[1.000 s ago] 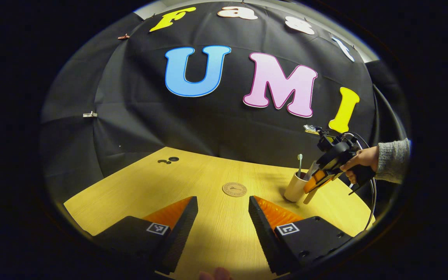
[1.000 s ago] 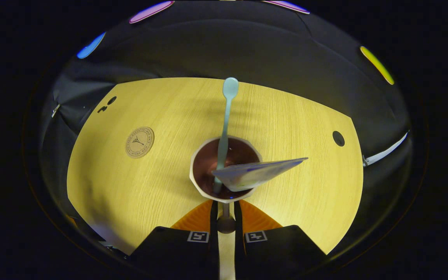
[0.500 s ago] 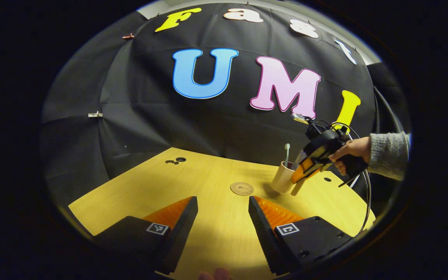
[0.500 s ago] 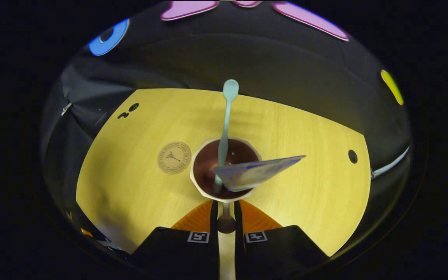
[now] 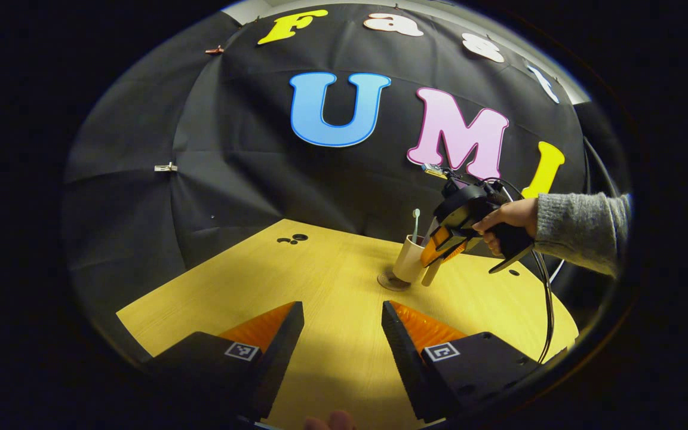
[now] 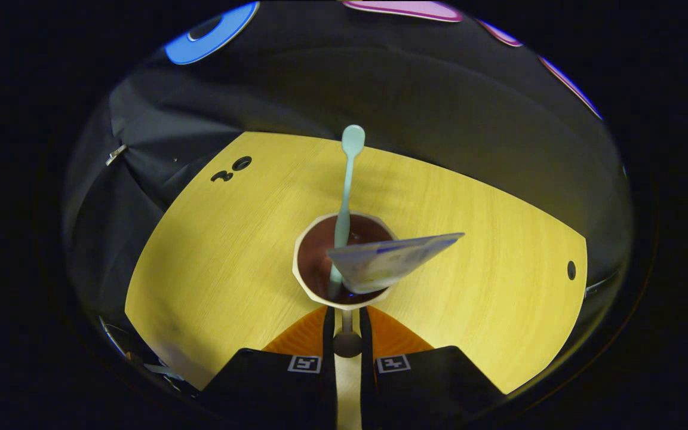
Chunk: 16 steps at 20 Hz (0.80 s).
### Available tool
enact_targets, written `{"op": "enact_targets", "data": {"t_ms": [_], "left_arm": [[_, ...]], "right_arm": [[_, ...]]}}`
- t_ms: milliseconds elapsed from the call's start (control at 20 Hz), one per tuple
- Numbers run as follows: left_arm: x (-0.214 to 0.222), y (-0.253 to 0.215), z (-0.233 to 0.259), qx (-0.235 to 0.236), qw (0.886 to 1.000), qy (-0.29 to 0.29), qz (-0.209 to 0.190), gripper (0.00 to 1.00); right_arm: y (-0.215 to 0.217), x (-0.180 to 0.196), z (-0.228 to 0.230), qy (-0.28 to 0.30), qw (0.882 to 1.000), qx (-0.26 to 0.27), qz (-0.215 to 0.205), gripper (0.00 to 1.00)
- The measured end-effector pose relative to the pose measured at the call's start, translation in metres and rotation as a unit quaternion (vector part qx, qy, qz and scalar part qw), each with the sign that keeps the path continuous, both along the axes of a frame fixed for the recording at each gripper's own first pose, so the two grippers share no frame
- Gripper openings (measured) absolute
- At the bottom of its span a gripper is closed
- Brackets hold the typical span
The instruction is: Put the toothbrush and toothpaste on the desktop into the cup, then pick up the cup and place it on the coaster on the desktop.
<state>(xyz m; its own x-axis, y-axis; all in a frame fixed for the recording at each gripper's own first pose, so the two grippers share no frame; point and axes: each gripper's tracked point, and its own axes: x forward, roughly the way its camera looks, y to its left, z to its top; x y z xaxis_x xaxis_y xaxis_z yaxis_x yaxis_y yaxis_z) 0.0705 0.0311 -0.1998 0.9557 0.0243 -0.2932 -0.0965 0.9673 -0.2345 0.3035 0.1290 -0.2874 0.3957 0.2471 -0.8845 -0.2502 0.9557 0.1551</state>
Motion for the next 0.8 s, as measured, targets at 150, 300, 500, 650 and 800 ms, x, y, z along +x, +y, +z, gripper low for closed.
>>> {"op": "enact_targets", "data": {"t_ms": [150, 300, 500, 650, 800], "left_arm": [[-0.001, 0.011, -0.003, -0.001, 1.000, 0.003, 0.011, 0.86], [-0.002, 0.019, -0.007, -0.002, 1.000, 0.009, 0.020, 0.85], [0.000, 0.020, -0.011, -0.008, 1.000, 0.011, 0.028, 0.85], [0.003, 0.015, -0.011, -0.007, 1.000, 0.013, 0.024, 0.82], [0.005, 0.012, -0.008, -0.005, 1.000, 0.008, 0.020, 0.85]], "right_arm": [[0.022, 0.008, -0.014, 0.003, 1.000, -0.008, 0.009, 0.19], [0.026, 0.015, -0.021, 0.007, 1.000, -0.013, 0.009, 0.19], [0.022, 0.019, -0.022, 0.008, 1.000, -0.019, 0.014, 0.19], [0.018, 0.017, -0.024, 0.009, 0.999, -0.031, 0.030, 0.19], [0.018, 0.016, -0.026, 0.010, 0.999, -0.030, 0.030, 0.19]]}}
